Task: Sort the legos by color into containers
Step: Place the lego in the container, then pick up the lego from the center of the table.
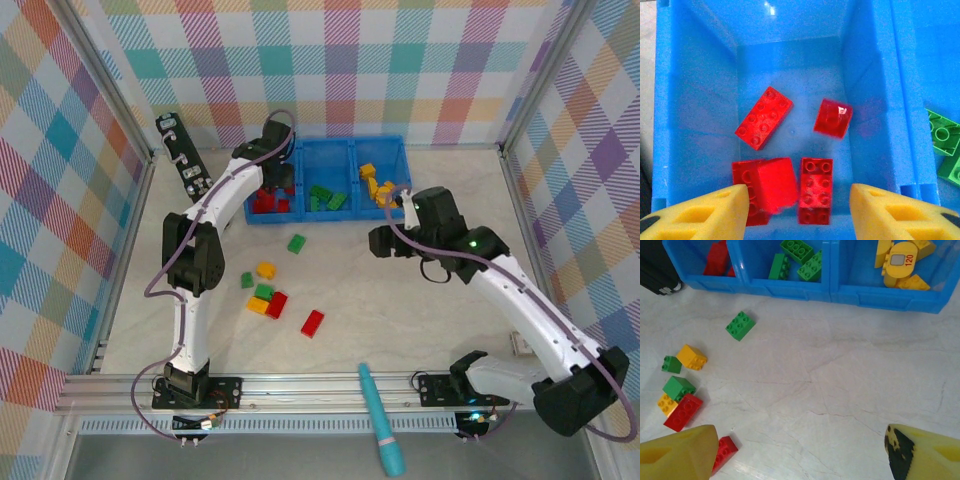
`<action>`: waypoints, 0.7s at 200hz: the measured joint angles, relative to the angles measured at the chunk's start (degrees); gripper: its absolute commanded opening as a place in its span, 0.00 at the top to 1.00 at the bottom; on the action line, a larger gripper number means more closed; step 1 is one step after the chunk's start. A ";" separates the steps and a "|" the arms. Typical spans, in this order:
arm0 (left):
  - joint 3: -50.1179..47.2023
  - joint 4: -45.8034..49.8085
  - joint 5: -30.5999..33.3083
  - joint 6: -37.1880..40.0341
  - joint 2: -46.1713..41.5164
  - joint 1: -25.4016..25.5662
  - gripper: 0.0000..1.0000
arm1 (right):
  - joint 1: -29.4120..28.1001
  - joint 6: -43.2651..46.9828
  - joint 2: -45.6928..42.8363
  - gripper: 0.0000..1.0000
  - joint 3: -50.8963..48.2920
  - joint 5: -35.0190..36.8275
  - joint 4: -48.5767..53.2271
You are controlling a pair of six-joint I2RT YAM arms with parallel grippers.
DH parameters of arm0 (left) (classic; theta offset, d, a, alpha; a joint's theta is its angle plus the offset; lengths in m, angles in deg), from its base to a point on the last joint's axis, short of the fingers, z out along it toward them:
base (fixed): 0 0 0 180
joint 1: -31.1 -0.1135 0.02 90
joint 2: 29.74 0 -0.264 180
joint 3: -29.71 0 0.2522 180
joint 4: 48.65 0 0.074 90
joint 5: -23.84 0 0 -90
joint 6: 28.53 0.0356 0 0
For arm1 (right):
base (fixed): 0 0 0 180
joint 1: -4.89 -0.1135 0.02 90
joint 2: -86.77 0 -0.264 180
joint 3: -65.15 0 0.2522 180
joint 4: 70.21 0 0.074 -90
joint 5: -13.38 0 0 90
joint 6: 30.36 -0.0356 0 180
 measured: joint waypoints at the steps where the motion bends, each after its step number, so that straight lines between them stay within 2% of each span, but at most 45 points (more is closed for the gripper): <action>1: 0.00 0.00 -0.04 0.00 0.00 0.00 0.44 | -0.07 -0.20 0.28 0.14 0.15 -0.09 -0.13; 27: -0.48 -0.11 -1.09 0.87 -1.33 -0.15 0.44 | -0.98 -3.32 5.88 0.16 3.56 -0.61 -1.05; 46: -4.28 -0.11 -1.40 2.10 -6.69 -0.20 0.43 | -2.14 -6.58 11.43 0.18 5.66 -0.48 -2.21; 88: -13.42 -0.07 -0.11 5.31 -30.05 -0.22 0.39 | -5.22 -16.57 23.26 0.20 9.16 -0.11 -3.96; 117: -20.02 -0.39 1.11 8.33 -46.84 -0.24 0.36 | -8.72 -21.73 35.30 0.21 20.98 1.75 -3.02; 140: -26.01 1.01 2.69 11.08 -55.95 -0.28 0.33 | -11.37 -24.39 44.09 0.21 31.39 2.95 -1.84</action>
